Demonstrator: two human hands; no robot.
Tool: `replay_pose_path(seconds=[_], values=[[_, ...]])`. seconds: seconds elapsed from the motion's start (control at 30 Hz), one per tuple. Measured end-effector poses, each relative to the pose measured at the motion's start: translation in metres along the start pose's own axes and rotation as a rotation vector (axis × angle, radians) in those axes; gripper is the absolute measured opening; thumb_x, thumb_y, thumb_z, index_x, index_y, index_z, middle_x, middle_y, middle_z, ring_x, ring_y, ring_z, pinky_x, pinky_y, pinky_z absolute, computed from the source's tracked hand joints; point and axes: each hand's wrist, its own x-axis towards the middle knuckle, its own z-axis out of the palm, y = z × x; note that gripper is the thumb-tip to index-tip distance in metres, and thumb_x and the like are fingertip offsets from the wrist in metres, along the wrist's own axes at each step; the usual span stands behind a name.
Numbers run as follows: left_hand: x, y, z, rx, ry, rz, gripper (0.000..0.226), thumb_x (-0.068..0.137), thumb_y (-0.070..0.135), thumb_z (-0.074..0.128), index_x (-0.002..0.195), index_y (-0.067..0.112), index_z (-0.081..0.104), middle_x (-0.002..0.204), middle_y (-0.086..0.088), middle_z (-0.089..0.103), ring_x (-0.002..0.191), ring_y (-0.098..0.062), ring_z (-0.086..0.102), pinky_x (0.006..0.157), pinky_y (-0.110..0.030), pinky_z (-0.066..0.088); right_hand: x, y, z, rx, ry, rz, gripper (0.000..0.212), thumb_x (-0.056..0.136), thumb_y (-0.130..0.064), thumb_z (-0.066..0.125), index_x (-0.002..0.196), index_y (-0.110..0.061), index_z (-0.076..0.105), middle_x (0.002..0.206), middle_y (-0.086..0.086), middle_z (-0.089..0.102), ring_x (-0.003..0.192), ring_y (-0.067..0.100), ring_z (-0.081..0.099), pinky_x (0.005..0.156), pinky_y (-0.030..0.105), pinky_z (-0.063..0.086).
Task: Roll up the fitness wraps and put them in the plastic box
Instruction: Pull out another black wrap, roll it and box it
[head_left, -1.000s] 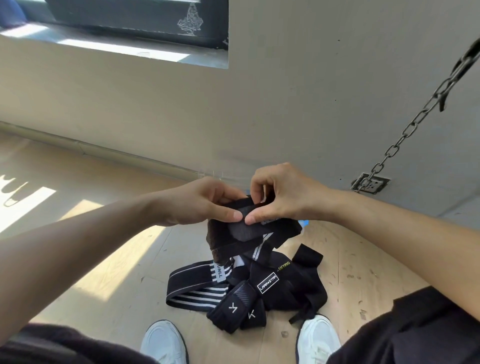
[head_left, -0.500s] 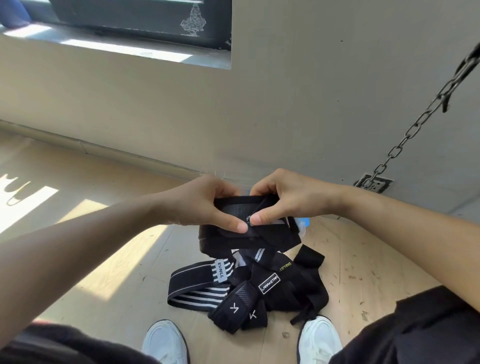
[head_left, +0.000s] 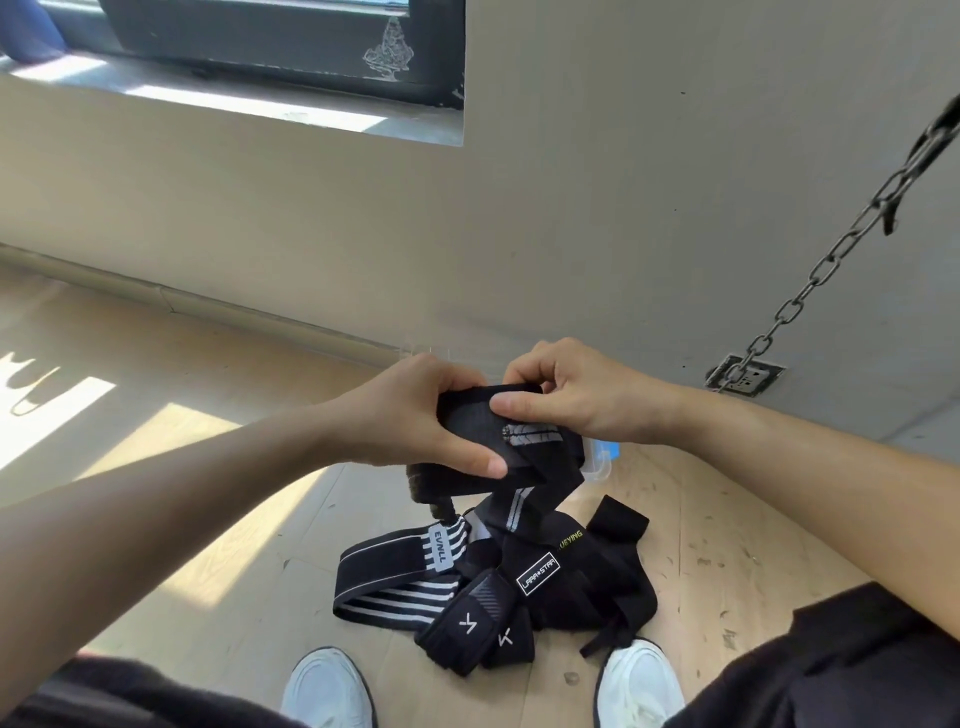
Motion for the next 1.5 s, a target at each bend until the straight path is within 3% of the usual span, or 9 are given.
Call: replay_pose_path(seconds=[0.13, 0.3, 0.47, 0.7, 0.77, 0.87, 1.0, 1.17, 1.5], values=[[0.002, 0.000, 0.005, 0.028, 0.024, -0.009, 0.030, 0.070, 0.030, 0.092, 0.079, 0.014, 0.068, 0.066, -0.002, 0.063, 0.061, -0.012, 0.060, 0.057, -0.033, 0.047, -0.004, -0.003, 0.001, -0.041, -0.045, 0.013, 0.020, 0.082, -0.026, 0.083, 0.074, -0.024, 0.065, 0.080, -0.005, 0.061, 0.075, 0.009, 0.059, 0.069, 0.021, 0.048], [0.000, -0.007, -0.001, -0.038, -0.077, -0.028, 0.029, 0.076, 0.028, 0.087, 0.093, 0.012, 0.070, 0.085, -0.011, 0.072, 0.082, -0.032, 0.070, 0.071, -0.046, 0.056, -0.003, -0.004, 0.001, -0.118, -0.036, -0.017, 0.019, 0.075, -0.018, 0.088, 0.080, -0.022, 0.070, 0.081, -0.003, 0.060, 0.082, 0.017, 0.062, 0.065, 0.020, 0.049], [-0.004, -0.015, -0.013, 0.036, -0.160, -0.076, 0.032, 0.078, 0.034, 0.089, 0.096, 0.014, 0.072, 0.089, 0.001, 0.076, 0.084, -0.014, 0.072, 0.081, -0.038, 0.058, -0.013, -0.004, -0.022, -0.148, -0.074, 0.047, 0.015, 0.080, -0.015, 0.082, 0.089, -0.017, 0.070, 0.091, 0.006, 0.067, 0.074, 0.010, 0.063, 0.063, 0.020, 0.051], [-0.006, -0.021, -0.023, 0.011, -0.228, -0.150, 0.019, 0.089, 0.019, 0.077, 0.104, 0.010, 0.070, 0.100, 0.004, 0.078, 0.096, -0.012, 0.073, 0.084, -0.023, 0.053, -0.017, 0.013, -0.049, -0.204, -0.204, 0.168, 0.014, 0.086, -0.015, 0.078, 0.095, -0.010, 0.070, 0.056, -0.018, 0.061, 0.052, -0.001, 0.055, 0.054, 0.009, 0.039], [-0.007, -0.018, -0.022, -0.049, -0.180, -0.119, 0.020, 0.090, 0.015, 0.076, 0.106, 0.005, 0.071, 0.102, -0.001, 0.078, 0.098, -0.013, 0.073, 0.085, -0.021, 0.053, -0.017, 0.023, -0.049, -0.276, -0.251, 0.188, 0.018, 0.084, -0.025, 0.081, 0.099, -0.021, 0.071, 0.081, -0.017, 0.073, 0.077, 0.001, 0.066, 0.076, 0.017, 0.048], [-0.006, -0.006, -0.017, -0.130, -0.144, -0.058, 0.016, 0.091, 0.009, 0.074, 0.106, 0.006, 0.071, 0.102, -0.003, 0.077, 0.101, -0.015, 0.072, 0.088, -0.022, 0.053, -0.015, 0.027, -0.041, -0.271, -0.275, 0.156, 0.042, 0.083, -0.036, 0.082, 0.121, -0.037, 0.065, 0.120, -0.024, 0.066, 0.119, -0.007, 0.055, 0.104, 0.021, 0.038], [-0.002, 0.005, -0.005, -0.253, -0.062, -0.024, 0.019, 0.090, 0.011, 0.074, 0.108, 0.005, 0.070, 0.103, -0.009, 0.077, 0.100, -0.024, 0.073, 0.090, -0.035, 0.056, -0.012, 0.013, -0.016, -0.045, -0.173, 0.056, 0.067, 0.079, -0.043, 0.084, 0.138, -0.046, 0.052, 0.133, -0.023, 0.058, 0.120, 0.003, 0.059, 0.101, 0.028, 0.050], [-0.004, 0.010, -0.001, -0.402, 0.092, -0.013, 0.022, 0.095, 0.004, 0.065, 0.117, 0.002, 0.067, 0.111, -0.014, 0.077, 0.105, -0.024, 0.073, 0.094, -0.034, 0.058, -0.007, 0.013, 0.005, 0.099, 0.127, -0.018, 0.049, 0.075, -0.025, 0.090, 0.118, -0.028, 0.066, 0.108, -0.002, 0.070, 0.093, 0.020, 0.071, 0.088, 0.040, 0.059], [-0.012, -0.001, -0.005, -0.286, 0.016, -0.088, 0.032, 0.098, 0.000, 0.063, 0.129, 0.008, 0.068, 0.123, -0.011, 0.074, 0.115, -0.029, 0.070, 0.102, -0.049, 0.054, -0.006, 0.009, -0.027, 0.345, 0.420, -0.053, 0.036, 0.078, -0.011, 0.086, 0.109, -0.019, 0.070, 0.100, 0.004, 0.076, 0.094, 0.022, 0.074, 0.090, 0.040, 0.060]])
